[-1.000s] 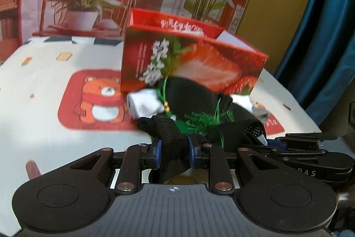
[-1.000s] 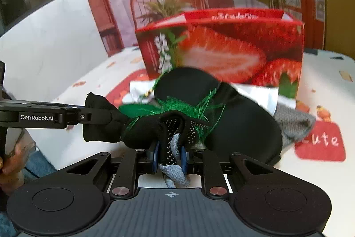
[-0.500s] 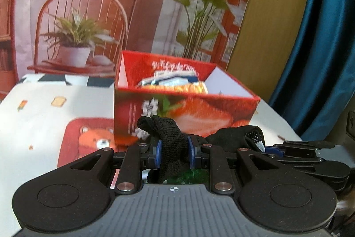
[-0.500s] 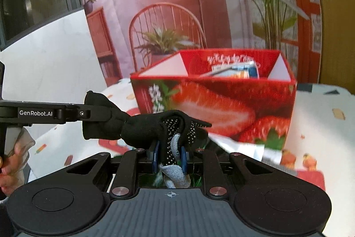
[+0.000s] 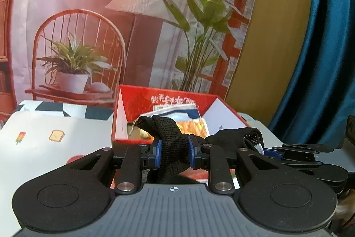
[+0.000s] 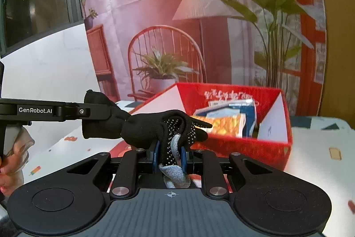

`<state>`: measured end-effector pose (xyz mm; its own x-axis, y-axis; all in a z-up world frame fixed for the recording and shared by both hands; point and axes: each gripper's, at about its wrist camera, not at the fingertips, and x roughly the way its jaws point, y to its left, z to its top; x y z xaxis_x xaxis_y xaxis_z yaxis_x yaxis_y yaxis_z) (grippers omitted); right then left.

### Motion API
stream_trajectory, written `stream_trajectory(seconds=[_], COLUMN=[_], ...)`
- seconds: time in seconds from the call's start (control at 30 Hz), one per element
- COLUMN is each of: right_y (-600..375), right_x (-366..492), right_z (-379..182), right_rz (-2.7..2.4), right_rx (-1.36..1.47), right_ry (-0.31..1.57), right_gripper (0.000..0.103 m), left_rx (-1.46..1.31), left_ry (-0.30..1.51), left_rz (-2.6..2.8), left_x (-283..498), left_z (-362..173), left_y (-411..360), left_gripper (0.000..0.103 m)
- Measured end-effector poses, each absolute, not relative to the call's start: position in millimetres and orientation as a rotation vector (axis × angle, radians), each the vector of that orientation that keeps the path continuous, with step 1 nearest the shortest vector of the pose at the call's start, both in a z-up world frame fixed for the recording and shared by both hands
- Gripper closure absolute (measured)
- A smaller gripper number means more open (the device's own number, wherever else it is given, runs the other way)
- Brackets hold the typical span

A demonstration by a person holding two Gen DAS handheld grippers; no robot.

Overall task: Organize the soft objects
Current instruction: 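Lift the black glove over the box rim and open both grippers inside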

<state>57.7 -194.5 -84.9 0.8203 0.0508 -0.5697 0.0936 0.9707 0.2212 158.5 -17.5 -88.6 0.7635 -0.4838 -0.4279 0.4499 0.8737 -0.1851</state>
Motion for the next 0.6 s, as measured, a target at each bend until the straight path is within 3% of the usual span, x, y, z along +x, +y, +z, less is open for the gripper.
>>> stream_trajectory(seconds=[0.6], right_y=[-219.5], right_x=[96.4], right_z=[-87.0], right_rz=[-0.034], right_rx=[0.206], right_ry=[0.645], right_gripper=[0.086], left_rx=[-0.109], left_ry=[0.527], left_rz=[-0.522], left_x=[202.7], left_z=[-90.2], left_y=[-28.4], left_gripper=[0.079])
